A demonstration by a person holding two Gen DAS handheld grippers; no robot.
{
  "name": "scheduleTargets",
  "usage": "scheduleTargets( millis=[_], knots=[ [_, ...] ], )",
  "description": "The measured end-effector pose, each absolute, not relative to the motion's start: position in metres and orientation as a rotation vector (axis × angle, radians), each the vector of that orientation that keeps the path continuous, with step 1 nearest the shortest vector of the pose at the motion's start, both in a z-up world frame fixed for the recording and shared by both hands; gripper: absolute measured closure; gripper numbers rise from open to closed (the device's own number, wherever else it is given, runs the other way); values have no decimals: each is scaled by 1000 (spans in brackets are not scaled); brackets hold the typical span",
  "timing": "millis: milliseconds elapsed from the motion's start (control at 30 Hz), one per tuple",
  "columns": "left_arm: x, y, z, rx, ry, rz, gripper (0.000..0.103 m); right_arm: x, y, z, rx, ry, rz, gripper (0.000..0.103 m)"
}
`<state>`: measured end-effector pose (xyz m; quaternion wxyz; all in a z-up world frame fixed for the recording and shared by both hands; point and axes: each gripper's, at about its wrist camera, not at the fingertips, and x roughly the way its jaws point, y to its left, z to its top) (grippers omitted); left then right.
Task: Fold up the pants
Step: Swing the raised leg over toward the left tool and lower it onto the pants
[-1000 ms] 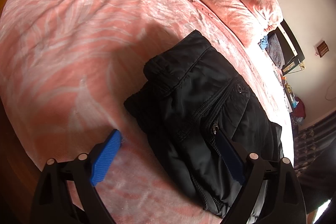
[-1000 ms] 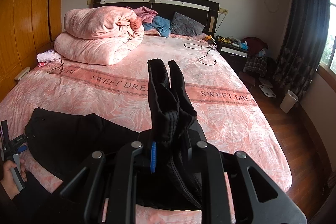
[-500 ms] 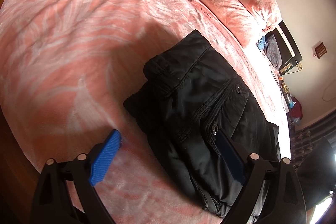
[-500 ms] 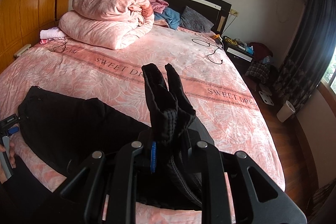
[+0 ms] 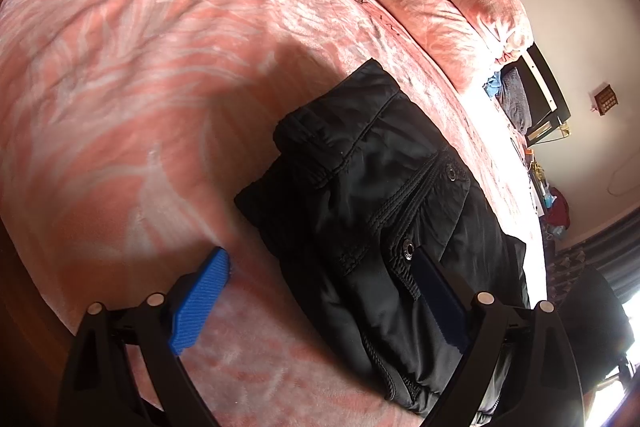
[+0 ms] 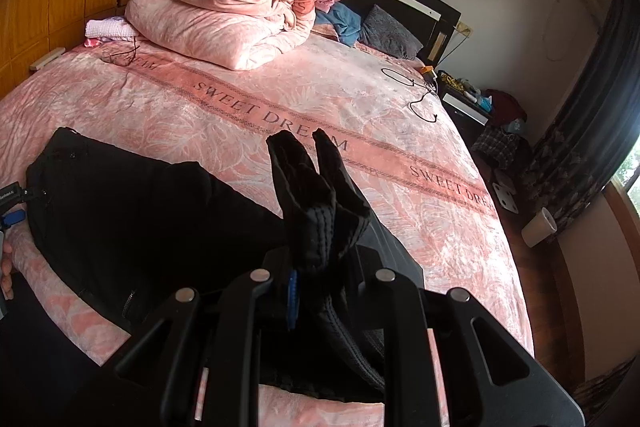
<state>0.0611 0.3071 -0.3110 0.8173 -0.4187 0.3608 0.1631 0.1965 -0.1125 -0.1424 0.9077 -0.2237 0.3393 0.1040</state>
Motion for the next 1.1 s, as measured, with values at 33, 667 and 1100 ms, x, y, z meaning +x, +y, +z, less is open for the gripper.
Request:
scheduleTargets(
  millis=[33, 667, 1100],
  knots=[
    [61, 307, -311, -894, 768, 346, 10, 196, -109, -145, -475, 702, 214, 86],
    [59, 309, -313, -914, 758, 328, 9, 174, -51, -216, -728, 715, 213, 86],
    [59, 311, -313, -922, 755, 331, 9, 168, -36, -252, -748, 766, 249, 86]
  ],
)
